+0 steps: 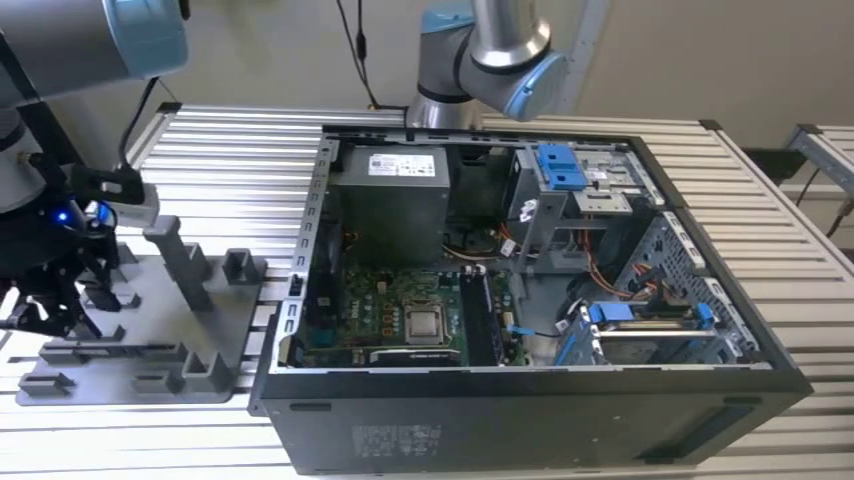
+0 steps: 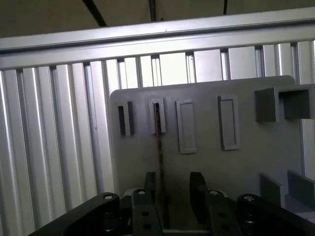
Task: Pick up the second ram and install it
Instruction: 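Pick up the second ram and move it above second insertion slot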
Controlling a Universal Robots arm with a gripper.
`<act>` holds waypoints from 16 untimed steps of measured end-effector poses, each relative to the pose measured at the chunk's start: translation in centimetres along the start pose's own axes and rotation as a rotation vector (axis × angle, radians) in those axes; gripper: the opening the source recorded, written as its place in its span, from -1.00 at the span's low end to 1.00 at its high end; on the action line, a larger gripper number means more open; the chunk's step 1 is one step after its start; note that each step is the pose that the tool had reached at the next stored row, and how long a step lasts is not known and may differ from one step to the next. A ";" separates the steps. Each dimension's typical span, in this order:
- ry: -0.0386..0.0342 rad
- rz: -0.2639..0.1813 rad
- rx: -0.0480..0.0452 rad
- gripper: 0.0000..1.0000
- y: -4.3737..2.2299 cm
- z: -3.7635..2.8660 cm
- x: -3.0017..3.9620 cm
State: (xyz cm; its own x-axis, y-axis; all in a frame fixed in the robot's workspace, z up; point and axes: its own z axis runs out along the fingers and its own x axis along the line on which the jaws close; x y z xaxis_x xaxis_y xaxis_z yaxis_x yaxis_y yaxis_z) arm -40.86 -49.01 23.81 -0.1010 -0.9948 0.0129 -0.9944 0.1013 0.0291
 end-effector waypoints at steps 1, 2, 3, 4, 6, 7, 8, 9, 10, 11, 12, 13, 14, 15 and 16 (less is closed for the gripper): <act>-0.0003 -0.004 0.0001 -0.16 0.01 0.14 0.09; -0.0004 -0.007 0.0001 -0.16 0.03 0.28 0.18; -0.0004 -0.009 0.0001 -0.16 0.06 0.41 0.28; -0.0004 -0.012 0.0001 -0.16 0.09 0.53 0.36; -0.0003 -0.021 0.0006 -0.16 0.12 0.72 0.46; -0.0001 -0.028 0.0013 -0.16 0.12 0.81 0.50; -0.0001 -0.035 0.0028 -0.16 0.13 0.89 0.52; 0.0000 -0.041 0.0063 -0.16 0.16 0.98 0.54; -0.0001 -0.047 0.0096 -0.16 0.18 1.09 0.57; -0.0002 -0.052 0.0121 -0.16 0.20 1.21 0.60; -0.0003 -0.056 0.0141 -0.16 0.22 1.33 0.63; -0.0005 -0.060 0.0152 -0.16 0.23 1.47 0.66; -0.0005 -0.062 0.0154 -0.16 0.24 1.57 0.67; -0.0003 -0.062 0.0153 -0.16 0.24 1.56 0.67; -0.0002 -0.062 0.0153 -0.16 0.24 1.56 0.67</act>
State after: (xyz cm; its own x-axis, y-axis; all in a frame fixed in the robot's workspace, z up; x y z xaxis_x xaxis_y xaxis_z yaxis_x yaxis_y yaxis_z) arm -41.21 -49.68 22.26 -0.0396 -0.9991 0.0114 -0.9991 0.0398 0.0146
